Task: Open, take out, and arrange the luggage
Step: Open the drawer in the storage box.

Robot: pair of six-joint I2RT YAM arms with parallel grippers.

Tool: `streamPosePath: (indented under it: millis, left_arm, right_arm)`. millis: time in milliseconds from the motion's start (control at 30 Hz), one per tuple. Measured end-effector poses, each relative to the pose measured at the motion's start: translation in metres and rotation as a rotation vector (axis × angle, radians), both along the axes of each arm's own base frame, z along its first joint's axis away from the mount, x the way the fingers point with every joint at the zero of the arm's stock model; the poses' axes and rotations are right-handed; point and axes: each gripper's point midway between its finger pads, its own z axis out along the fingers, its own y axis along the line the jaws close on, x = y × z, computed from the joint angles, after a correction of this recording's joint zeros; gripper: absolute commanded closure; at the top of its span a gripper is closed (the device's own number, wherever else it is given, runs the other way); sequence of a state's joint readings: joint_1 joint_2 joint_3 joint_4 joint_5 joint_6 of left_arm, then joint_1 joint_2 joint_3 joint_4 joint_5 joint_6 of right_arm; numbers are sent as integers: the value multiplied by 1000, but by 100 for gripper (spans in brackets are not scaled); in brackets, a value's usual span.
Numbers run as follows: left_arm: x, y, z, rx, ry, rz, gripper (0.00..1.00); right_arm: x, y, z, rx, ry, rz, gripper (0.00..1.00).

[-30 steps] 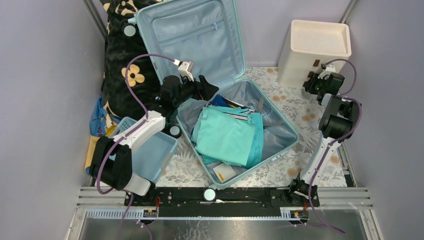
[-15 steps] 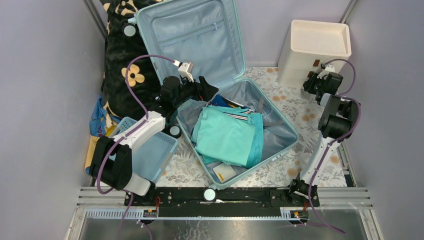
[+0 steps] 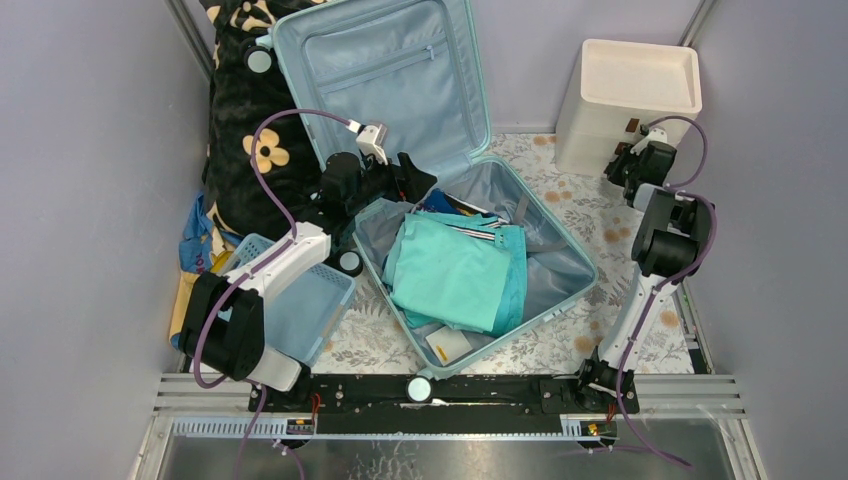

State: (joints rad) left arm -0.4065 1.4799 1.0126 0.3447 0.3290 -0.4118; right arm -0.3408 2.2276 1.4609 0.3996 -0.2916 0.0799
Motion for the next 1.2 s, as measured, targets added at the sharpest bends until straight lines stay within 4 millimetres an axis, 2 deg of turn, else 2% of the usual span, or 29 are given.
streamPosePath:
  millis: [133, 400, 567, 667, 767, 833, 933, 1000, 1067, 1200]
  left_arm:
    - [0, 0, 0, 2, -1, 0, 7]
    - [-2, 1, -7, 11, 6, -1, 7]
    - [-4, 2, -11, 28, -4, -7, 7]
    - [-6, 3, -12, 40, -17, -18, 6]
    - [-9, 1, -12, 52, -36, -40, 6]
    - [-10, 0, -12, 62, -47, -55, 6]
    - [-13, -1, -12, 80, -65, -80, 6]
    - [-14, -2, -14, 97, -68, -98, 6]
    - [-15, -3, -11, 109, -75, -109, 6]
    - [-11, -5, 7, 115, -111, -117, 5]
  right_arm:
    - [-1, 1, 1, 4, 5, -10, 96]
    - [-7, 1, 2, -13, 35, -6, 99]
    - [-26, 7, 4, -87, 80, 32, 97]
    - [-51, 13, 4, -127, 126, 60, 95]
    - [-76, 19, 3, -150, 171, 81, 86]
    - [-88, 21, 3, -155, 191, 87, 83]
    - [-98, 23, 4, -155, 213, 101, 64]
    - [-104, 26, 7, -151, 223, 125, 43]
    - [-113, 34, 10, -145, 246, 178, 31]
    - [-133, 54, 34, -152, 262, 349, 24]
